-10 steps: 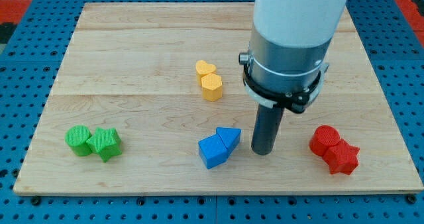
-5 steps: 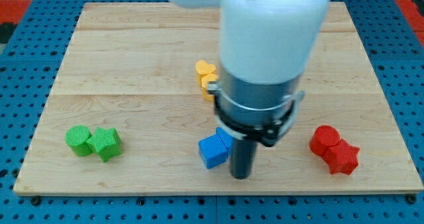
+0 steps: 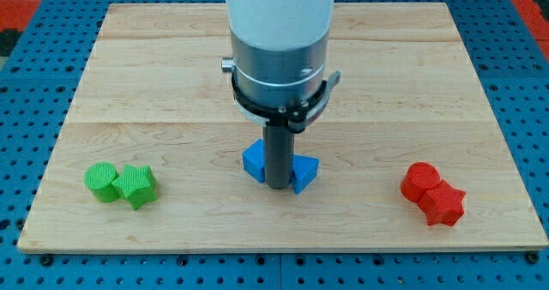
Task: Slide the blue cube below the yellow hexagon
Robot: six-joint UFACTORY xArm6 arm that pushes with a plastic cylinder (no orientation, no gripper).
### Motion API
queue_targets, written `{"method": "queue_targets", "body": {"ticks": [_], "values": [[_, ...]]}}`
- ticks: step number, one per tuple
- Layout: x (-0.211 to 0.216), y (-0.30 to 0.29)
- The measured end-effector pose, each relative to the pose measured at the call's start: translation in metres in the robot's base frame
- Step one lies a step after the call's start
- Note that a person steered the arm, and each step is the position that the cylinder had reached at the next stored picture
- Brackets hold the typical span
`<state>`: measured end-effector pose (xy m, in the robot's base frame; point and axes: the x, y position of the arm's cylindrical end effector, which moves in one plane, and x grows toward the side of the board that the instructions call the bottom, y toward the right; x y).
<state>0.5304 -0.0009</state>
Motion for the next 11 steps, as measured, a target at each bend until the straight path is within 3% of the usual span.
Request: {"method": "queue_targets", "body": {"ticks": [1,5,9,11], "values": [[-0.001,0.0],[0.002,-0.1],[-0.024,-0.085],[-0.031,-0.011]]}}
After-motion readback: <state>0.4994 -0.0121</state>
